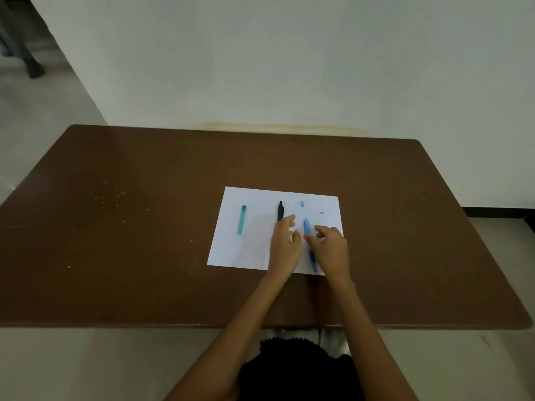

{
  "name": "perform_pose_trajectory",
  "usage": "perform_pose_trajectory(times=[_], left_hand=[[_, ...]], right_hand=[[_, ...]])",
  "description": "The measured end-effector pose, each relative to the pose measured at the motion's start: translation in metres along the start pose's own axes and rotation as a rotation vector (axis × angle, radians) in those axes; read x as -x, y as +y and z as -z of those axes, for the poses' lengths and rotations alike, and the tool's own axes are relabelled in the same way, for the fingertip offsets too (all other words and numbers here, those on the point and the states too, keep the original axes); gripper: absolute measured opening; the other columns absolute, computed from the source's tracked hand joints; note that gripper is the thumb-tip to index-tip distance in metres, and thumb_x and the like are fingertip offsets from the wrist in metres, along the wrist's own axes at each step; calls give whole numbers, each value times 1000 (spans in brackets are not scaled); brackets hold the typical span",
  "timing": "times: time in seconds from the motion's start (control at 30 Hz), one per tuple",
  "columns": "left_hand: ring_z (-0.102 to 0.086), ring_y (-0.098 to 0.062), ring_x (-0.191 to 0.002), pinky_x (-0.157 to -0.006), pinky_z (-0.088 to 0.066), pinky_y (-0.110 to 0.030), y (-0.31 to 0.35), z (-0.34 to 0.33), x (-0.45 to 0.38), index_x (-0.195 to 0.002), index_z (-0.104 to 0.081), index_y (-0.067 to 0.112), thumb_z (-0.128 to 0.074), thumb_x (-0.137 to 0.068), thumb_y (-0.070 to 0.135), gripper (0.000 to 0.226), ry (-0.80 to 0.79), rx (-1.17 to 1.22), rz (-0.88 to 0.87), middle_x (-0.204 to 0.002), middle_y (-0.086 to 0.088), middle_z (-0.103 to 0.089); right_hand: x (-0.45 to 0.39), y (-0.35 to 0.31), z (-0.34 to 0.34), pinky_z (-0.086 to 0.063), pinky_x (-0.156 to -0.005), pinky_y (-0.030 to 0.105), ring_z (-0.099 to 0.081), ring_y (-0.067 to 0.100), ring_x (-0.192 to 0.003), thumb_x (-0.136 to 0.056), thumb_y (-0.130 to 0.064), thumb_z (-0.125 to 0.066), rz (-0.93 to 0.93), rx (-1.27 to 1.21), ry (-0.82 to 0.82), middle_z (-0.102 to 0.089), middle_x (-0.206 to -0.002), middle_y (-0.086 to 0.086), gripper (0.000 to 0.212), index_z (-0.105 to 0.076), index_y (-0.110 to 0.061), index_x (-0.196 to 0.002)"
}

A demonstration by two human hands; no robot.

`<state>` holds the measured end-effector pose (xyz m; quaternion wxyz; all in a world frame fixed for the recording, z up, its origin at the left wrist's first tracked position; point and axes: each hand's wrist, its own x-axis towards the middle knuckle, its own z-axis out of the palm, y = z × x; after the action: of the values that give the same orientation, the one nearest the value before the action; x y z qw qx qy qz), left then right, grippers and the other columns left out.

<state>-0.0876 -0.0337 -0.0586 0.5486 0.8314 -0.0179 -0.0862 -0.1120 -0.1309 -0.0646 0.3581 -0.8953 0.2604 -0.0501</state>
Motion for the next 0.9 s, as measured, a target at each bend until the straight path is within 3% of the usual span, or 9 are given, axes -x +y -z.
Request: perform_pose_trajectory(times=[0.17, 0.33, 0.47, 0.67, 0.83, 0.9], left_hand=[[-51, -20, -108, -85, -45, -31, -26, 60, -29, -118, -49, 16, -55, -90, 21, 29, 311, -334, -62, -118, -6, -55], [-50, -22, -108, -85, -47, -29, -42, 84, -58, -122, -44, 10, -59, -86, 43, 51, 257, -671, 5, -123, -10, -50], [-60, -22, -98, -76, -50, -30, -42, 88, -68, -112, -56, 9, -61, -87, 32, 34, 223, -589, 0, -112, -10, -61], [-63, -20, -93, -71, -44, -24, -43, 97, -64, -102, -67, 9, -62, -86, 25, 22, 226, -304, 60, -104, -7, -69], [-65, -13, -68, -64, -49, -16, -46, 102, -45, -97, -68, 7, -67, -83, 23, 21, 189, 4, 46, -92, -10, -72], [-66, -11, -64, -62, -51, -12, -50, 107, -39, -100, -69, 7, -68, -82, 19, 22, 190, 47, 51, -93, -10, -72]], right_hand=[[13, -17, 2, -47, -85, 27, -61, 21, -97, -88, -32, -59, 62, -93, 28, -61, -117, 11, 37, -62, -10, -118], [18, -47, -16, -46, -87, 22, -60, 17, -96, -91, -28, -56, 152, -112, -48, -64, -115, 8, 29, -65, -12, -114], [15, -62, -35, -45, -90, 21, -61, 19, -101, -92, -26, -54, 129, -166, -112, -66, -115, 9, 30, -64, -8, -115], [-1, -90, -60, -50, -97, 34, -63, 24, -102, -93, -23, -53, 99, -260, -171, -64, -120, 10, 29, -63, -8, -116], [-11, -106, -69, -54, -72, 19, -65, 15, -81, -90, -22, -58, -10, -463, -243, -70, -104, 12, 25, -67, -6, -108], [-8, -108, -71, -56, -72, 20, -66, 15, -81, -88, -21, -61, -34, -504, -273, -71, -101, 12, 24, -69, -6, -105]])
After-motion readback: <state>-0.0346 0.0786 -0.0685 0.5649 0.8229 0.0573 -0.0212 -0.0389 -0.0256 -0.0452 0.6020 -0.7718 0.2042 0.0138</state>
